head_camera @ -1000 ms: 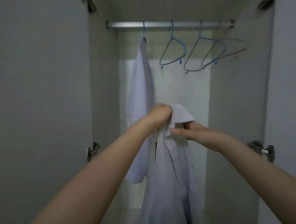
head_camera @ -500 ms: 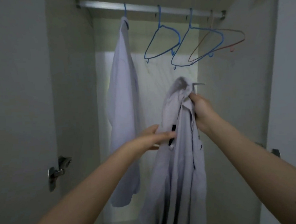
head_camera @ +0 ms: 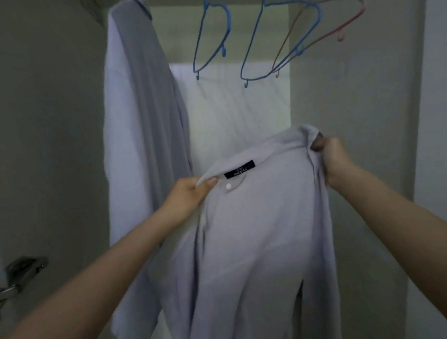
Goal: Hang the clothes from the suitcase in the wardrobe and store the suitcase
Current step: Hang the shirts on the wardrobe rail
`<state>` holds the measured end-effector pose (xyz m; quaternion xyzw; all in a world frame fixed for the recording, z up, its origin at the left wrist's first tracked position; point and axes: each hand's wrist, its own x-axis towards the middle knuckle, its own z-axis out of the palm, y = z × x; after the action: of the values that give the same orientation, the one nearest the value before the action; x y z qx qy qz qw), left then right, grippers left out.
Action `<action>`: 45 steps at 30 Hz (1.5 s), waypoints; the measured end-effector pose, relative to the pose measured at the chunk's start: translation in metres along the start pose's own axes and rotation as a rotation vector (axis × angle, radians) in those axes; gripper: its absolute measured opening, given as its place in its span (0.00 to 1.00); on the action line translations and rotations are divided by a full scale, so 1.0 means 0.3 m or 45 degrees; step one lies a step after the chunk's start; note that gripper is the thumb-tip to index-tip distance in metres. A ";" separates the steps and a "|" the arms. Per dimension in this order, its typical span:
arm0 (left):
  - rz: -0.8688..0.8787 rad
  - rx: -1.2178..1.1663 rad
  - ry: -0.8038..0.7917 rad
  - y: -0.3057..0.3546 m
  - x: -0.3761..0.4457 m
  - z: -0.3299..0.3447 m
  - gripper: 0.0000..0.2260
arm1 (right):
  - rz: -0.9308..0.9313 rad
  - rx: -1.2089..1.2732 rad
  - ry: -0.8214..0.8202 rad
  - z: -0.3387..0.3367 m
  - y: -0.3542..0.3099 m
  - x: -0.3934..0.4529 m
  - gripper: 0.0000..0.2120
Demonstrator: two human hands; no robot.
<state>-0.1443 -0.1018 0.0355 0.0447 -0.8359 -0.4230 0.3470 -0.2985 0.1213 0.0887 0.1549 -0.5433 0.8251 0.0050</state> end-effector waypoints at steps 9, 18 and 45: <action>0.004 0.158 0.034 0.105 0.159 0.041 0.15 | 0.049 -0.844 -0.206 -0.167 0.039 0.191 0.06; 0.145 0.460 -0.040 0.175 0.262 0.117 0.18 | -0.062 -1.055 -1.407 0.063 0.162 0.121 0.17; 0.125 0.348 0.478 -0.013 0.346 -0.026 0.16 | -0.653 -1.591 -0.693 0.099 0.048 0.338 0.18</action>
<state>-0.2189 -0.1477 0.0922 0.1285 -0.8074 -0.2730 0.5071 -0.3902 0.0724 0.1130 0.4453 -0.8417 0.2658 0.1506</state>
